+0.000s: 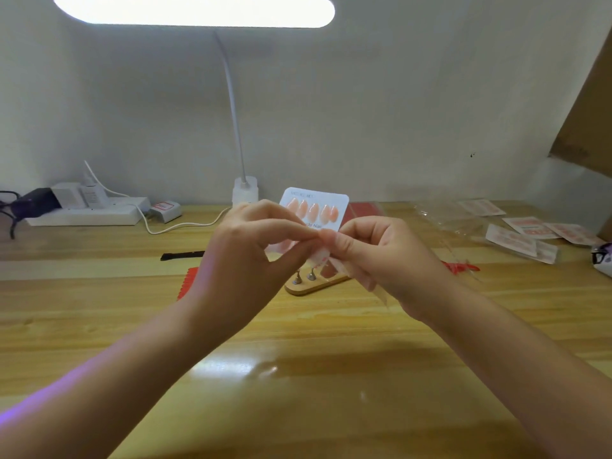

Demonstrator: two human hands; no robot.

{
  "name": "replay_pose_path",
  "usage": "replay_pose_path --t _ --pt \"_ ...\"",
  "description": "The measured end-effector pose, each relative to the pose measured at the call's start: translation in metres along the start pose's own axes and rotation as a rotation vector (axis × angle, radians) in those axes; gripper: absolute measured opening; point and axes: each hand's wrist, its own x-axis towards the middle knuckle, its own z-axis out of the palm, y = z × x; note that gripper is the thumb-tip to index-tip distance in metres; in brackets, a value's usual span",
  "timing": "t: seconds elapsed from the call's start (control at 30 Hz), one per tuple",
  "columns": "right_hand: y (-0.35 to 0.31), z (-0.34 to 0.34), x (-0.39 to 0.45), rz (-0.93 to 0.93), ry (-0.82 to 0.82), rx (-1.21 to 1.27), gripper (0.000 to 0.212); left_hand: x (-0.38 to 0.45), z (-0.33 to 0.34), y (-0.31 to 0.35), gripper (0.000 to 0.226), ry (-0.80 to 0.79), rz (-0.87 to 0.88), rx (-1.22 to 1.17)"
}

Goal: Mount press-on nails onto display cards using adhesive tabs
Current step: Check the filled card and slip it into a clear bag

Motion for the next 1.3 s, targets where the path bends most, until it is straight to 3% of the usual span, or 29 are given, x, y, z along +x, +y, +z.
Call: replay_pose_path --t 0.17,0.43,0.57,0.7,0.87,1.03,1.2,1.3 --pt "0.001 0.0 0.001 0.018 -0.041 -0.015 0.026 -0.003 0.004 0.001 0.004 -0.026 -0.081 -0.077" --pt "0.006 -0.003 0.004 0.048 -0.048 -0.026 0.034 -0.004 0.008 -0.001 0.008 -0.053 -0.177 -0.136" --pt "0.008 -0.004 0.007 0.051 0.01 -0.053 0.032 -0.004 0.004 -0.003 0.008 0.052 -0.21 -0.141" --pt "0.008 -0.006 0.007 0.093 0.095 -0.074 0.026 0.003 -0.006 -0.021 0.007 0.144 -0.386 -0.176" --pt "0.009 -0.011 0.008 0.117 0.126 -0.113 0.026 0.0 -0.007 -0.066 0.013 -0.082 -0.658 0.141" --pt "0.015 -0.012 0.01 0.153 0.125 -0.138 0.026 -0.019 0.005 -0.085 0.007 -0.285 -0.621 0.34" --pt "0.018 -0.013 0.011 0.176 0.109 -0.133 0.026 -0.019 0.007 -0.093 0.015 -0.355 -0.627 0.359" --pt "0.018 -0.015 0.011 0.172 0.11 -0.144 0.026 -0.014 0.006 -0.09 0.02 -0.201 -0.617 0.316"
